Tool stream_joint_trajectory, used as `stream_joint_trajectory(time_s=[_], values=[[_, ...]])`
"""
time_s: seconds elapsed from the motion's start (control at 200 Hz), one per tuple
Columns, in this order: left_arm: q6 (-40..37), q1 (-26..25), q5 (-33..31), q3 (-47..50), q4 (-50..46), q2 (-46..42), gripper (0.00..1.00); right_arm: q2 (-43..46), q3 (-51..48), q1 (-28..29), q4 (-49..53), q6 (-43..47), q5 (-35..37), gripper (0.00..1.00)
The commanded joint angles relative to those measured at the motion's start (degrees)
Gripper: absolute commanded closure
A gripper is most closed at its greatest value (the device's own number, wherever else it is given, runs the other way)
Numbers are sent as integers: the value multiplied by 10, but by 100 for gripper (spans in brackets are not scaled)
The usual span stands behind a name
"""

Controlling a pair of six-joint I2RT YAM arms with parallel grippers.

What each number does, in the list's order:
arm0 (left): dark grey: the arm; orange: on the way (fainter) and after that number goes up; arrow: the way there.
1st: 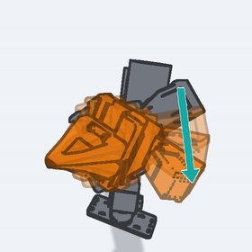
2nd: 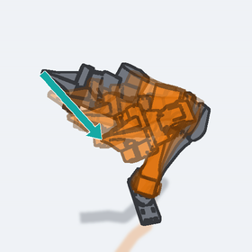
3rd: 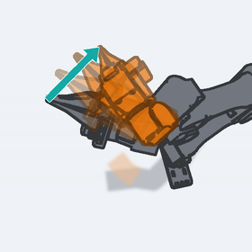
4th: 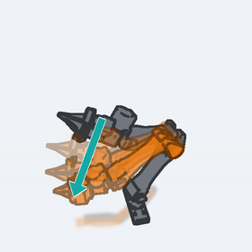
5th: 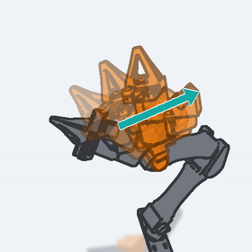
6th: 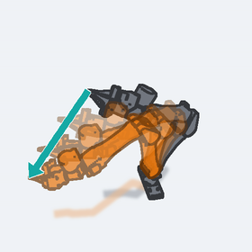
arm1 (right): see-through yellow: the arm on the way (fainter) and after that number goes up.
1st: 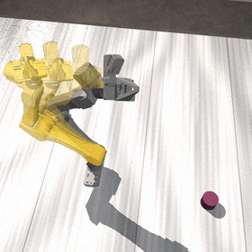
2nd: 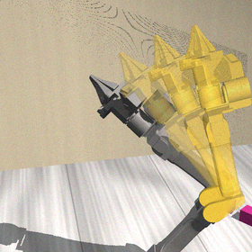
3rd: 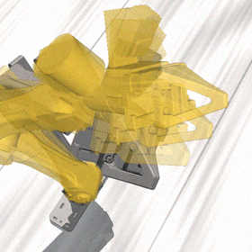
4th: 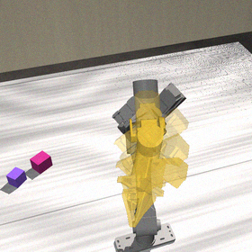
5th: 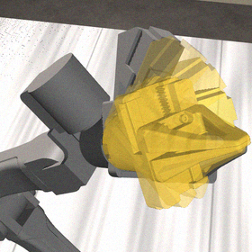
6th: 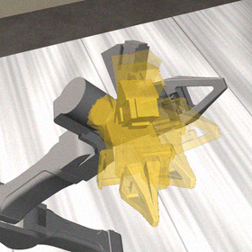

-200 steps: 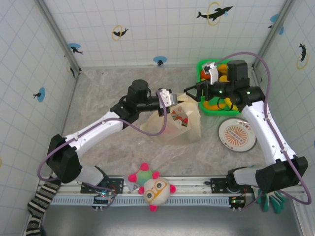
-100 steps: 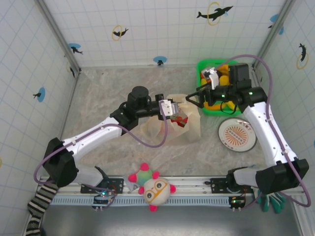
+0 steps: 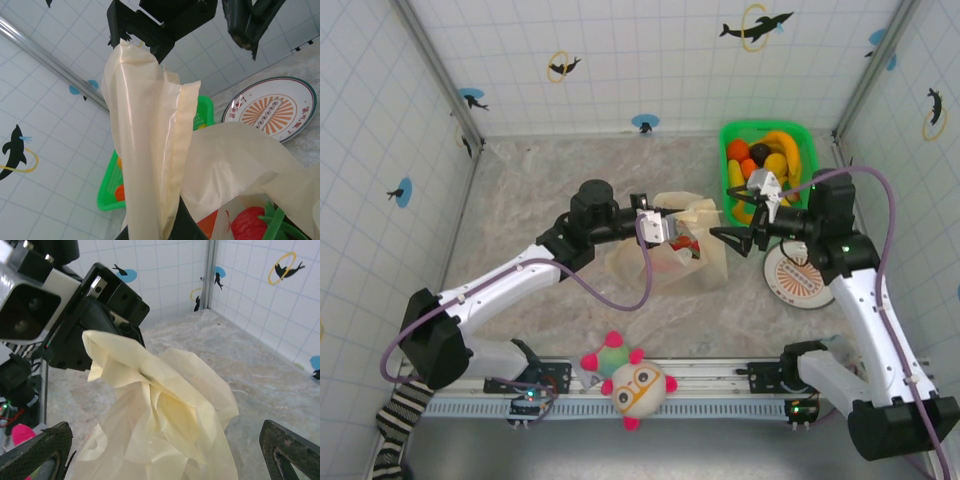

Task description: Place the fake fruits into the plastic bag and tie a complex knot

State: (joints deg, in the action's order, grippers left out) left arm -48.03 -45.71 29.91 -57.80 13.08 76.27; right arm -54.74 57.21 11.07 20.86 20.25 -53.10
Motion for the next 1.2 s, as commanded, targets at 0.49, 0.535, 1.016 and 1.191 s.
stream_joint_trajectory(time_s=[0.49,0.535,1.016,1.191], values=[[-20,-4,28,-39,-47,10,100,-106,51,82,-4,149,27,37],[-21,-4,27,-40,-50,10,100,-108,52,83,-4,149,30,45],[44,15,69,-42,-79,-30,57,-97,51,90,-3,168,99,100],[181,89,190,7,-15,-105,37,-91,48,91,-20,173,119,100]])
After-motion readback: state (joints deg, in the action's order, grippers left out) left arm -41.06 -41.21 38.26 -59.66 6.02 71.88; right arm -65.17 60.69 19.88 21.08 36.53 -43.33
